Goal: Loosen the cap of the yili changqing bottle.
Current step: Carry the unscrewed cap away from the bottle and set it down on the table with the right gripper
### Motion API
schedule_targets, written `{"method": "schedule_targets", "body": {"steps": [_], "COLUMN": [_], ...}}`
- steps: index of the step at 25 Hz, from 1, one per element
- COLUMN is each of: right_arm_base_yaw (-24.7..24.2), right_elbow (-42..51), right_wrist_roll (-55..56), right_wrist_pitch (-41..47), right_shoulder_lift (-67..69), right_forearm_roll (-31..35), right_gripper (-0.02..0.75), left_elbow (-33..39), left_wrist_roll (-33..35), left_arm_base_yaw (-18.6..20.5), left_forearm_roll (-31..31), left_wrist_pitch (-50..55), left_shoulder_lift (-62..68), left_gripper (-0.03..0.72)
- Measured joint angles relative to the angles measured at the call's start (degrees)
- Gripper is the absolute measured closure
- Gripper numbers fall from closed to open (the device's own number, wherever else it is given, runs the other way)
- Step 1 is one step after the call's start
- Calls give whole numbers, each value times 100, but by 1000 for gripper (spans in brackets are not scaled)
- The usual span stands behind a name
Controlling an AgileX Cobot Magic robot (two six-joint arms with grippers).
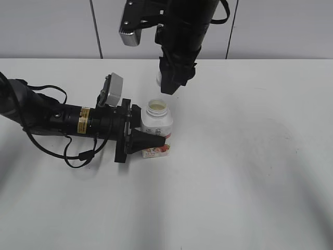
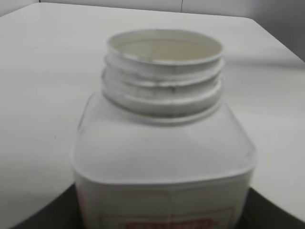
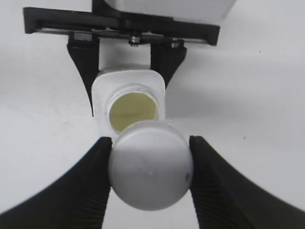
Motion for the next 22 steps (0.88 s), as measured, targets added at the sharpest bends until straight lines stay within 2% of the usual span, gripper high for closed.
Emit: {"method": "schedule_targets", "body": {"steps": [6,11,16,22], "right_arm_base_yaw": [-341,-1130,-1940,-2710], "right_elbow": [0,0,298,1246], "right_wrist_roll": [2333,3701,4610,5331], "right_wrist_pitch": [-34,-209,-678,-1466], "right_shoulder_lift": [0,0,0,0], "right_forearm_roll": [-477,-519,-519,-514], "right_gripper": [348,349,349,349], "left_elbow": [0,0,0,0], "left_wrist_roll": [0,0,0,0], "left_arm_base_yaw": [0,0,0,0], "left_forearm_roll": [0,0,0,5], "left_wrist_pitch": [0,0,0,0], "left_shoulder_lift": [0,0,0,0], "left_gripper": [304,304,305,307]}}
